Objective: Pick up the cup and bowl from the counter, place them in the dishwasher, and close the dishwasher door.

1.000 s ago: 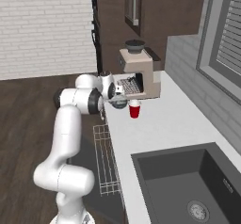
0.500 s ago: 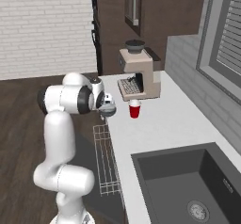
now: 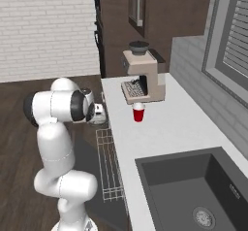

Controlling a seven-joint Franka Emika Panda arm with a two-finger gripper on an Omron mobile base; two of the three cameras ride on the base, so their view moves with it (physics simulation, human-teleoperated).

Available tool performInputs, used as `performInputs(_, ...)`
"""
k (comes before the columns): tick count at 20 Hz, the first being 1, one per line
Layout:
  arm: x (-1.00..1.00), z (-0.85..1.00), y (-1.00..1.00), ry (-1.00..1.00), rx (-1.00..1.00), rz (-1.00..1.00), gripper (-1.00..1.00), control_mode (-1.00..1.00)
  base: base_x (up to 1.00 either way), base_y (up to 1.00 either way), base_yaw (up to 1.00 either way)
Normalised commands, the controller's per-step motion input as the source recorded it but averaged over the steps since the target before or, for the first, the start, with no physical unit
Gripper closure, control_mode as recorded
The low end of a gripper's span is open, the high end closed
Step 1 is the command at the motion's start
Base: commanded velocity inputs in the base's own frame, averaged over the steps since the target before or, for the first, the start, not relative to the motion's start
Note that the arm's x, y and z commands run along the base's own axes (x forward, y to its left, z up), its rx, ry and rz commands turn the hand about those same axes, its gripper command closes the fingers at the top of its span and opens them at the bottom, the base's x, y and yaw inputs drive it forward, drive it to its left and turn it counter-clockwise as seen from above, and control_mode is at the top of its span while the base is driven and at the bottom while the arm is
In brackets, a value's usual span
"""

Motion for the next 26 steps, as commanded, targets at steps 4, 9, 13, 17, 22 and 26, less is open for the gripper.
performInputs(4,0.00,-0.23,0.25,0.20,0.00,0.08,1.00,-1.00,0.00,0.00,0.00)
performInputs(9,0.02,-0.58,0.25,0.20,0.00,0.07,1.00,-1.00,0.00,0.00,0.00)
performInputs(13,0.03,-0.52,0.11,0.05,-0.11,0.00,1.00,-1.00,0.00,0.00,0.00)
performInputs(17,0.12,-0.75,0.01,0.00,-0.18,0.00,1.00,-1.00,0.00,0.00,0.00)
performInputs(22,0.15,-0.52,-0.05,0.00,-0.10,0.00,1.00,-1.00,0.00,0.00,0.00)
performInputs(26,0.14,-0.42,-0.29,0.00,-0.03,0.00,1.00,-1.00,0.00,0.00,0.00)
